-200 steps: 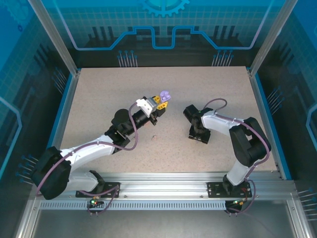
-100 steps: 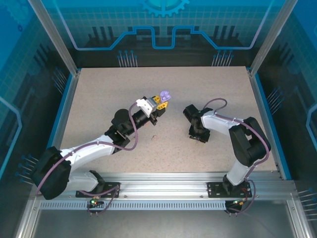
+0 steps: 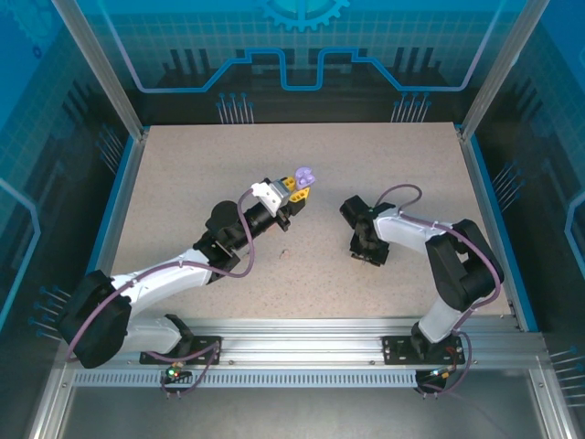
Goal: Insert the wireless bluetooth earbuds into the charging case
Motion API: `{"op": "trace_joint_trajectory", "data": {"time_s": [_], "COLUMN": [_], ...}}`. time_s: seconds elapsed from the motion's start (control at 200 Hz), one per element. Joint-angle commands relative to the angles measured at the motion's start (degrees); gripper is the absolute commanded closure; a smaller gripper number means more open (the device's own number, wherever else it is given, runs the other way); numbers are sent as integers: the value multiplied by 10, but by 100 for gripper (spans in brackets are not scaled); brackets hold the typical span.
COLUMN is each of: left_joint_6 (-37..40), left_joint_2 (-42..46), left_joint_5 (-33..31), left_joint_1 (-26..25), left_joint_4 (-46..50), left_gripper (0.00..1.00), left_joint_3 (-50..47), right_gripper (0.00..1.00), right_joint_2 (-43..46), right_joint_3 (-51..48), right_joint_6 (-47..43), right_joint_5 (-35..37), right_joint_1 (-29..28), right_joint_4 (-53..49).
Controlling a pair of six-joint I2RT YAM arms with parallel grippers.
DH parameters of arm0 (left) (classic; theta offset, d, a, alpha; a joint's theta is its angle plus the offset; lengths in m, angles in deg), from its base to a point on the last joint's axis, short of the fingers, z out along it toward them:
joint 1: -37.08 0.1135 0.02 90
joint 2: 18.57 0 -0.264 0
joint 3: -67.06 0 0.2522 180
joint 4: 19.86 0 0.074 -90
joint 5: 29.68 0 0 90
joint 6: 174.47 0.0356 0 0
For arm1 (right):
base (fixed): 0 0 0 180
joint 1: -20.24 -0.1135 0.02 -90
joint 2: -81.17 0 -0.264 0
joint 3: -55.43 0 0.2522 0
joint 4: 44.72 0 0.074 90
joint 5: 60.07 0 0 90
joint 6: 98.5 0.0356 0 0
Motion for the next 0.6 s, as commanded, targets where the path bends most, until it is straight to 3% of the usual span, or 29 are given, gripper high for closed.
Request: {"op": "trace_joint_trajectory", "data": {"time_s": [0.0,0.405,0.595], "left_joint_6": [-2,-3,-3], "left_joint_2": [0,-2,-4], "left_joint_5": [-5,-3,-3], "left_joint_1": [-3,-4,-4], "left_joint_4": [-17,-11,-9], "left_gripper": [100,100,100], "left_joint_3": [10,14,18], "right_gripper": [68,70,78], "right_joint_2": [12,5,6], "right_joint_3": [-13,-25,-23], "right_joint_6": [9,-7,-17], "right_joint_5": [-2,-7,-14], "right_joint_1": [2,24,29], "right_joint_4": [7,28,33]}}
